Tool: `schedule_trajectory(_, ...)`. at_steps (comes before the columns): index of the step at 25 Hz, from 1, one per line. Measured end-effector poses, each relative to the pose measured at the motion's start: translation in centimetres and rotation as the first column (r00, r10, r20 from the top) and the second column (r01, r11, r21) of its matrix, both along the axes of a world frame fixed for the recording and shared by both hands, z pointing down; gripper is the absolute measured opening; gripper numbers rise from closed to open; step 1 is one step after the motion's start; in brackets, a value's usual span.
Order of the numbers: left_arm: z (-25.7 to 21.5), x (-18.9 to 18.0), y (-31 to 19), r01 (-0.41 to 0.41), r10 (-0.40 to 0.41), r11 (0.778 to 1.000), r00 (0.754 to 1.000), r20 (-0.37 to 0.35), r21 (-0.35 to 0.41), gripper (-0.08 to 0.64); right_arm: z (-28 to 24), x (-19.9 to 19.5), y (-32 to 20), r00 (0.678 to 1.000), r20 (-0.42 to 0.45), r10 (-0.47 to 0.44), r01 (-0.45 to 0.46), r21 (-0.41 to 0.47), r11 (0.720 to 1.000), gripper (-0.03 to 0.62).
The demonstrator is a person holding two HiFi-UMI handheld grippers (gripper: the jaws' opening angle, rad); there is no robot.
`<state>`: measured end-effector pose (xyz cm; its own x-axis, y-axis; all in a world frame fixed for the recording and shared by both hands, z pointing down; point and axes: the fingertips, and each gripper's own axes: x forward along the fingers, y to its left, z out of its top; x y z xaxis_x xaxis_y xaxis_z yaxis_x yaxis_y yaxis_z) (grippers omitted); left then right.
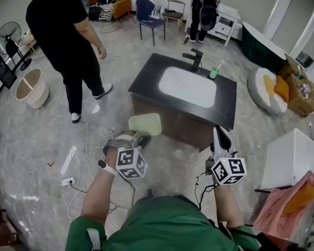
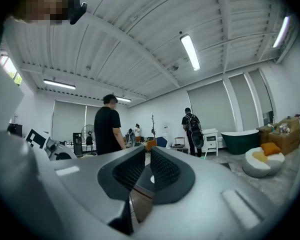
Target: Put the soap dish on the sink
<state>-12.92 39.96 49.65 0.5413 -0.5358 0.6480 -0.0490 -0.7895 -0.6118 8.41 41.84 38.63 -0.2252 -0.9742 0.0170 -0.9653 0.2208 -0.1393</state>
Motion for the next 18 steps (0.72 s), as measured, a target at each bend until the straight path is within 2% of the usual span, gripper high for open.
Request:
schedule_trajectory(7, 1.1, -3.6, -1.7, -0.046, 0.045, 0.999, 0.998, -0.031, -0.028, 0.020, -0.2, -4.3, -1.9, 0.999, -0.038, 0.001, -0.001, -0.004, 1.000, 0.032)
schedule_trajectory(13, 1.8, -3.0, -3.6, -0.056, 0.053, 0.996, 0.998, -0.042, -0.073, 0.020, 1.6, -4.9, -4.7, 0.999, -0.039, -0.028, 0.025, -0.074, 0.997, 0.032)
schedule_trajectory(18, 2.2, -2.0, -7.7, -0.034, 0.032, 0.995, 0.999, -0.017, -0.092, 0.020, 2.6, -4.2, -9.8, 0.998, -0.009, -0.069, 0.069, -0.079, 0.994, 0.032)
